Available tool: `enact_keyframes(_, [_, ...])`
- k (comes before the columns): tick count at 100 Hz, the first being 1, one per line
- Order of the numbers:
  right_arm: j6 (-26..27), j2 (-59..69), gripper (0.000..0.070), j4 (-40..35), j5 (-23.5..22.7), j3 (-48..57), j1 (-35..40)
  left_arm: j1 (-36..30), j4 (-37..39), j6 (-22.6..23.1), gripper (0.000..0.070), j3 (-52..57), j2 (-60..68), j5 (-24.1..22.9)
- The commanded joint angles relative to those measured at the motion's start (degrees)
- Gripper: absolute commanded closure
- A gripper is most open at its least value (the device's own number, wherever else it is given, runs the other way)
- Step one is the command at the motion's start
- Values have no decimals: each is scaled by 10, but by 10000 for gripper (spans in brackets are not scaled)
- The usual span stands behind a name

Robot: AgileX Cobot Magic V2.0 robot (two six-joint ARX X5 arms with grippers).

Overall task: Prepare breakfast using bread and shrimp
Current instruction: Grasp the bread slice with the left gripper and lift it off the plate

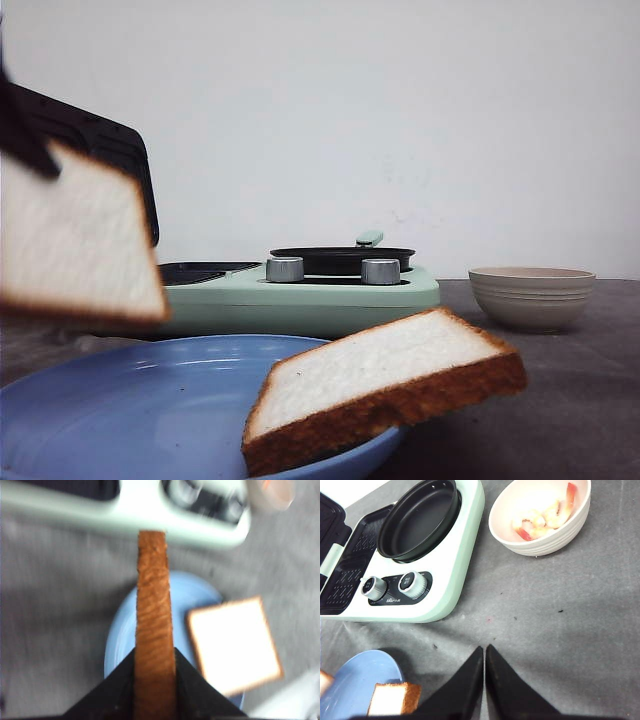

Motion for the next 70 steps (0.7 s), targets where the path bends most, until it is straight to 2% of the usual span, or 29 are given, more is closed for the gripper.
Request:
enact_keyframes(1, [-9, 2, 700, 2, -2, 8, 0, -3, 28, 17, 696, 24, 3, -14])
enact_keyframes(24, [-9, 2, 700, 2, -2, 8, 0, -3, 119, 44, 695, 45, 17, -70])
enact_keyframes(45, [-22, 2, 700, 0, -1, 8, 0, -3, 171, 106, 695, 68, 66, -127])
enact_keyframes(62, [-34, 2, 700, -4, 0, 8, 0, -3, 194, 170, 695, 118, 133, -134])
enact_keyframes(70, [-36, 2, 700, -5, 0, 8, 0, -3, 201, 202, 695, 153, 173, -151])
